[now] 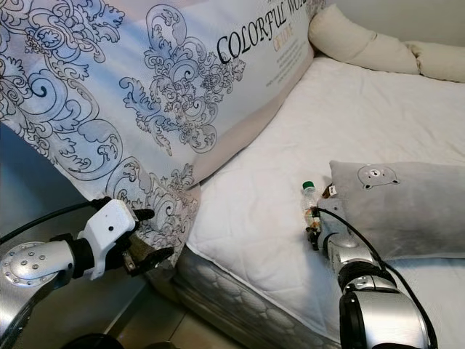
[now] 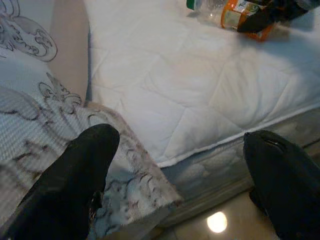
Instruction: Clean up the room
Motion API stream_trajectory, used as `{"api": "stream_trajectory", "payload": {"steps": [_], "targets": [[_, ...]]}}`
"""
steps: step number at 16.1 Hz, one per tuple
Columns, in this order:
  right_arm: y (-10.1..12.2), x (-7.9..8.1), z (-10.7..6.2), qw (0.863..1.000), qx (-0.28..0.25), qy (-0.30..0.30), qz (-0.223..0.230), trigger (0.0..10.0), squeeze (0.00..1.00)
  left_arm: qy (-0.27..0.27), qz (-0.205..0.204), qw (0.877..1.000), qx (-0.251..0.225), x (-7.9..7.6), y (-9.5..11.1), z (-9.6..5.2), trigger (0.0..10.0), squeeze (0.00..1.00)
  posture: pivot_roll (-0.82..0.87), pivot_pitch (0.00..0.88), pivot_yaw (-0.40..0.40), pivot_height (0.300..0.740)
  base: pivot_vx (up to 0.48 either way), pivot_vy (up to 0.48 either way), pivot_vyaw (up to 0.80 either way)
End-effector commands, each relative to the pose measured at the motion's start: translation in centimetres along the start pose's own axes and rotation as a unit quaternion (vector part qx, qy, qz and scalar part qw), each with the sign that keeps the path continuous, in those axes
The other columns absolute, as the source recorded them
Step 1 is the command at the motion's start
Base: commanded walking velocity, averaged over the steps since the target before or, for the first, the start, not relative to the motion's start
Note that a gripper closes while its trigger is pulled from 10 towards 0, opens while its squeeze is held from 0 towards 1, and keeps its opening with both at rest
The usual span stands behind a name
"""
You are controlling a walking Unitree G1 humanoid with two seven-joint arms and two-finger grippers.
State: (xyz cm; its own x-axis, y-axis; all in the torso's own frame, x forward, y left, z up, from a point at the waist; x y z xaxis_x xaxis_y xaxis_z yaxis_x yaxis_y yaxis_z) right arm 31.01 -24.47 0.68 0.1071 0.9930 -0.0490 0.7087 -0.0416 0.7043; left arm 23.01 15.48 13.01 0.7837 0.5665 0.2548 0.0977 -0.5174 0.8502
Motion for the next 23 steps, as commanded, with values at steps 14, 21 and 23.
{"api": "stream_trajectory", "payload": {"steps": [14, 21, 23], "targets": [[2.4, 4.0, -5.6, 0.938, -0.296, 0.100, 0.147, 10.0, 0.00, 0.230, -0.123, 0.965, -0.036, 3.4, -2.0, 3.1, 10.0, 0.00, -0.02, 0.000, 0.014, 0.740, 0.000, 0.000, 0.00], [1.7, 7.4, -8.4, 0.930, -0.298, 0.163, 0.138, 10.0, 0.00, 0.277, -0.117, 0.952, -0.057, 4.2, -1.6, 2.8, 10.0, 0.00, -0.01, 0.000, -0.007, 0.740, 0.000, -0.264, 0.00], [2.0, 7.8, -8.5, 0.929, -0.297, 0.180, 0.126, 10.0, 0.00, 0.283, -0.115, 0.950, -0.057, 4.4, -1.6, 2.6, 10.0, 0.00, -0.01, 0.000, -0.010, 0.740, 0.000, -0.319, 0.00]]}}
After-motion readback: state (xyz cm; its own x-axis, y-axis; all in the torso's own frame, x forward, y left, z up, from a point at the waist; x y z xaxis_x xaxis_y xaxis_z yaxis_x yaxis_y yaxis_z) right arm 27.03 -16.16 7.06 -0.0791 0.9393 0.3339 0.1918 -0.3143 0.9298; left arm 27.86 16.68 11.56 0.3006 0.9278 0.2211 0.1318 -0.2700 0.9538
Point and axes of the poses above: a point about 5 cm out from each wrist's last joint towards the gripper, its own z axis pointing out of the wrist towards the gripper, its own y axis along the axis of the wrist's last joint, x = y × z, the point moved 1 cm from there along z, pointing out of the wrist towards the gripper, and after that the axes turned 4 degrees about z, right-handed, at the moved point
